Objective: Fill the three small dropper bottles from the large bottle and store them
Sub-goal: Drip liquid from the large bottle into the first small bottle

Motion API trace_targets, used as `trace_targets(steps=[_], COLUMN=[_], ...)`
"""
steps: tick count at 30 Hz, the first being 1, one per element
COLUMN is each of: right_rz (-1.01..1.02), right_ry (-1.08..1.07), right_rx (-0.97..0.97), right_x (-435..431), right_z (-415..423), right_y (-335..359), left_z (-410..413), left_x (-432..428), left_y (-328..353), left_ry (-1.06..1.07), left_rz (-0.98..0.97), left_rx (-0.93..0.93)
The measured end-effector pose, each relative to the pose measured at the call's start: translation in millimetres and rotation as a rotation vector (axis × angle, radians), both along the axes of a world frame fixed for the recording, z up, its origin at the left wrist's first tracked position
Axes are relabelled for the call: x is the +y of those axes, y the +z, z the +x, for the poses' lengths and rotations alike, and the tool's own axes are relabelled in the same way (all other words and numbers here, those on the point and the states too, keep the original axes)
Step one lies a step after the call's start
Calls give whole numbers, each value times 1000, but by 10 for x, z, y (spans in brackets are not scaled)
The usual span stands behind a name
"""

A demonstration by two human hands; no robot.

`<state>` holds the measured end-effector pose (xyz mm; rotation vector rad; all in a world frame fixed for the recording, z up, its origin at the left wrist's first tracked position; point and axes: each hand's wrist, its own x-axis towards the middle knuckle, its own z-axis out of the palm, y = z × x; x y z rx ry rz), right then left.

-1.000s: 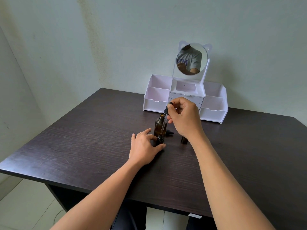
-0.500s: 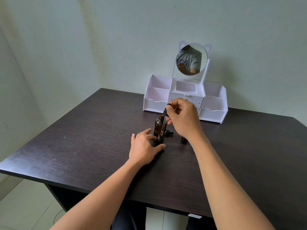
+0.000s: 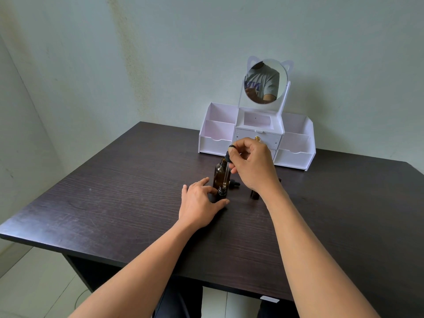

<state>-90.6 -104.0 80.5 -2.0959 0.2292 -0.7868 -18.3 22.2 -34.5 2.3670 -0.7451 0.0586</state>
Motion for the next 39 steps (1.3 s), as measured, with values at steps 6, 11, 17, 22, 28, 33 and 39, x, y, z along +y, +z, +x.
trace_targets(steps=[6,11,17,22,28,33,39], right_rz=[11,13,40,27,20,12,17], right_ry=[-16,-20,-15,-4,6,10,16], right_rx=[0,8,9,1,7,-2,-4], right_x=[0,0,23,24,18,26,31], right_z=[12,20,16,21,21,22,16], right_y=[-6,-19,-42,-37,-55,-49,-49], left_z=[-4,-1,2,-6,-7,-12,-20], left_x=[7,3,4,6,15,15,19], left_y=[10,4,0,15,16,21,29], left_ry=[0,-3,-7,-5,-7,-5,-5], left_rz=[-5,-8,-5,-4,-12,-7,-7], left_rx=[-4,-2,0,2,3,7,10])
